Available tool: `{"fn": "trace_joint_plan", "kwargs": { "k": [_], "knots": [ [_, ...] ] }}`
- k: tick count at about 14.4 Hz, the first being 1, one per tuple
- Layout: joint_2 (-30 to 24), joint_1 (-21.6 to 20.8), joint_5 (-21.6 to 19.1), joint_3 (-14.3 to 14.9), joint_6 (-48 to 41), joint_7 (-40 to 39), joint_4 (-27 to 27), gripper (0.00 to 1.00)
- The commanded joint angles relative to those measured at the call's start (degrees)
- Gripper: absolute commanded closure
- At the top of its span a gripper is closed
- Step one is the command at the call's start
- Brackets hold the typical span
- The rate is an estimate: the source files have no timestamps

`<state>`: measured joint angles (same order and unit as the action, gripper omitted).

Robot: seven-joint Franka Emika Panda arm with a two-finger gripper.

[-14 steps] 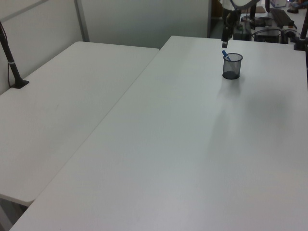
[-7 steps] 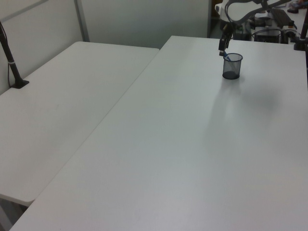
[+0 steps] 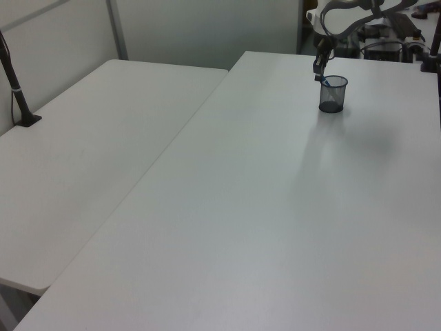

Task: Remove the marker
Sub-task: 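Move the gripper over the black mesh cup and lower onto the marker, then close the gripper on the blue-capped marker and lift it out of the cup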

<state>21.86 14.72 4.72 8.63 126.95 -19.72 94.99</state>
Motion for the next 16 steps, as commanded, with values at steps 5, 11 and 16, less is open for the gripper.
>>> {"fn": "trace_joint_plan", "kwargs": {
  "k": [5, 11, 16],
  "knots": [
    [-3.5, 0.2, -4.1, 0.0, -0.1, -0.6, 0.5, 0.94],
    [-10.3, 0.1, -5.0, -0.1, -3.9, -0.4, -0.9, 0.93],
    [-10.5, -3.5, -5.0, -1.3, -15.7, -0.8, -3.5, 0.93]
  ]
}}
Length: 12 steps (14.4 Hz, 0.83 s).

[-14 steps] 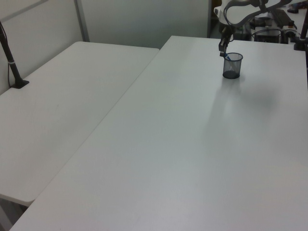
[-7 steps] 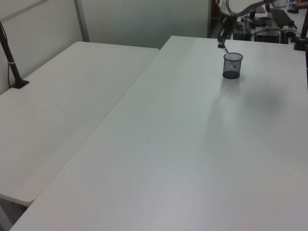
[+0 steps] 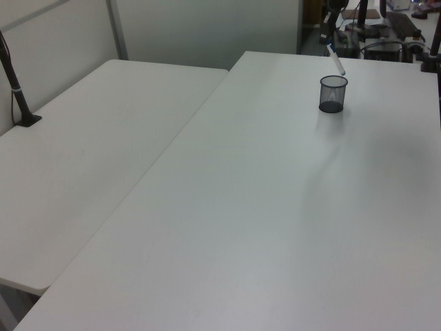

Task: Remove the marker
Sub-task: 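Carry the marker away from the cup and lower it to the table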

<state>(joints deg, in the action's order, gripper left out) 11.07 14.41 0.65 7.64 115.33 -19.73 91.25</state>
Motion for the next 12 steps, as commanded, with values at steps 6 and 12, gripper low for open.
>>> {"fn": "trace_joint_plan", "kwargs": {
  "k": [6, 12],
  "knots": [
    [2.6, -10.5, -2.7, -0.6, -8.8, 1.8, 3.8, 0.89],
    [9.5, -15.9, -2.7, -0.6, -7.9, 9.8, 3.7, 0.84]
  ]
}}
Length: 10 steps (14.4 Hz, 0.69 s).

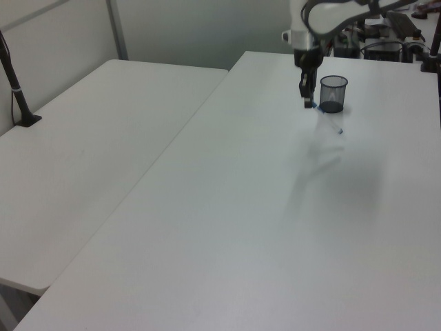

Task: Remove the marker
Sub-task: 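Carry the marker away from the cup and lower it to the table, then open the gripper to release the marker on the table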

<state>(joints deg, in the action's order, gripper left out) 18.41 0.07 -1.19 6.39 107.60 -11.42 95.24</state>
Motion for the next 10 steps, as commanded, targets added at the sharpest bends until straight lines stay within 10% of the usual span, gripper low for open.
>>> {"fn": "trace_joint_plan", "kwargs": {
  "k": [1, 3, 5, 10],
  "knots": [
    [3.0, -1.8, -0.8, 0.6, -0.1, 1.6, -0.5, 0.81],
    [4.1, -1.8, -0.7, 0.6, 0.6, 1.8, -0.7, 0.68],
    [4.0, -1.8, -0.7, 0.7, 1.6, 1.8, -0.8, 0.00],
    [0.2, -3.8, -0.6, 0.7, 0.5, 2.5, -2.7, 0.00]
  ]
}}
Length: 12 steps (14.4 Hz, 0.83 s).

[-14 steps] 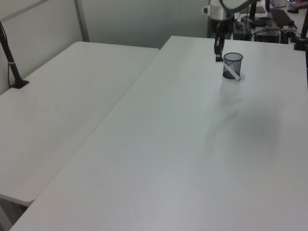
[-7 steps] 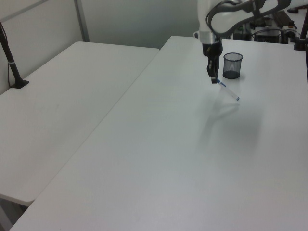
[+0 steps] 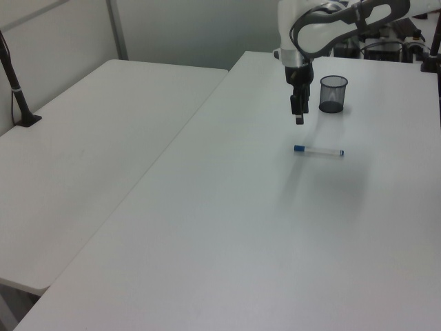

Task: Remove the marker

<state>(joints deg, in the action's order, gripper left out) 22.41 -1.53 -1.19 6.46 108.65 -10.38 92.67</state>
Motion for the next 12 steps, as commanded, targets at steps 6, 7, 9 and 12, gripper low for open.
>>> {"fn": "trace_joint_plan", "kwargs": {
  "k": [6, 7, 9, 12],
  "knots": [
    [-12.1, -7.1, 2.1, 0.8, -6.9, 12.7, 0.0, 0.00],
    [-13.4, -7.5, 2.1, 0.8, -7.7, 13.2, 0.0, 0.00],
    [-15.8, -7.5, 2.2, 0.8, -9.6, 13.6, 0.0, 0.00],
    [-20.9, -6.6, 2.6, 0.7, -13.4, 13.0, 0.0, 0.00]
  ]
}}
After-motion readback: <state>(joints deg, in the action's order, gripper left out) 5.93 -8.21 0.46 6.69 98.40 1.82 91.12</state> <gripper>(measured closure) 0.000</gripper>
